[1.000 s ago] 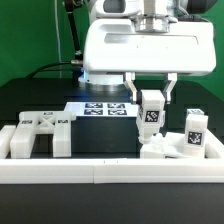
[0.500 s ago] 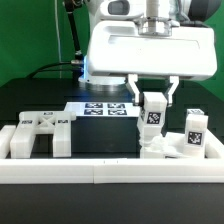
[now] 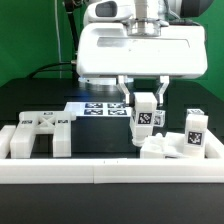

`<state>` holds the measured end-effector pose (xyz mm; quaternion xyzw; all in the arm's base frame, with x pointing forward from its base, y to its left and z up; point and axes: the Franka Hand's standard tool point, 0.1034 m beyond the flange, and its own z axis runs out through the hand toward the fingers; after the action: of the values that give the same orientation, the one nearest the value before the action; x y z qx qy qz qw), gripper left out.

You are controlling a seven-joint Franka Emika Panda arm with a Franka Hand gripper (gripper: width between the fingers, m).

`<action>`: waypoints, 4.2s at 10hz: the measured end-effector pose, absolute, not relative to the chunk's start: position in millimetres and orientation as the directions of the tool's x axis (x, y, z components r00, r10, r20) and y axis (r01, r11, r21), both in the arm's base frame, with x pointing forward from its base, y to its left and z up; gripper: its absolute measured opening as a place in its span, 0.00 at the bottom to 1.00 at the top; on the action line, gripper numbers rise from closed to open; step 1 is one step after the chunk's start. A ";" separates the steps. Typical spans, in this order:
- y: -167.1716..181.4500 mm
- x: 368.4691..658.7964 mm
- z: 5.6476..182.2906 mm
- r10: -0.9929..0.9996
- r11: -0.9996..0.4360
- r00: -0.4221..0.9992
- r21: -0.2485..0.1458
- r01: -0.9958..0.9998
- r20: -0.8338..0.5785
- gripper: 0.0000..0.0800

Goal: Assemble chair

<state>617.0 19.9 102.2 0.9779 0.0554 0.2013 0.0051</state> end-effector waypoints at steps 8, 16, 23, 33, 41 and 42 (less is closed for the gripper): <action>34.9 613.7 98.2 0.119 -0.992 0.913 0.020 0.121 0.391 0.36; 42.5 614.1 91.3 0.122 -0.992 0.916 0.015 0.126 0.382 0.36; 34.6 608.2 81.9 0.131 -0.991 0.874 0.067 0.113 0.467 0.36; 29.3 609.2 81.3 0.137 -0.990 0.834 0.102 0.098 0.534 0.78; 17.4 614.2 104.2 0.115 -0.993 0.854 0.082 0.085 0.507 0.81; 19.4 613.3 102.5 0.115 -0.993 0.862 0.076 0.089 0.494 0.81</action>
Offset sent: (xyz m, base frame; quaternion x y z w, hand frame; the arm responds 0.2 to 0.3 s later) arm -0.0122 0.0335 0.0036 0.0631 0.0235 0.0493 0.9965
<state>613.3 19.4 102.5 0.9644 0.0531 0.2577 0.0252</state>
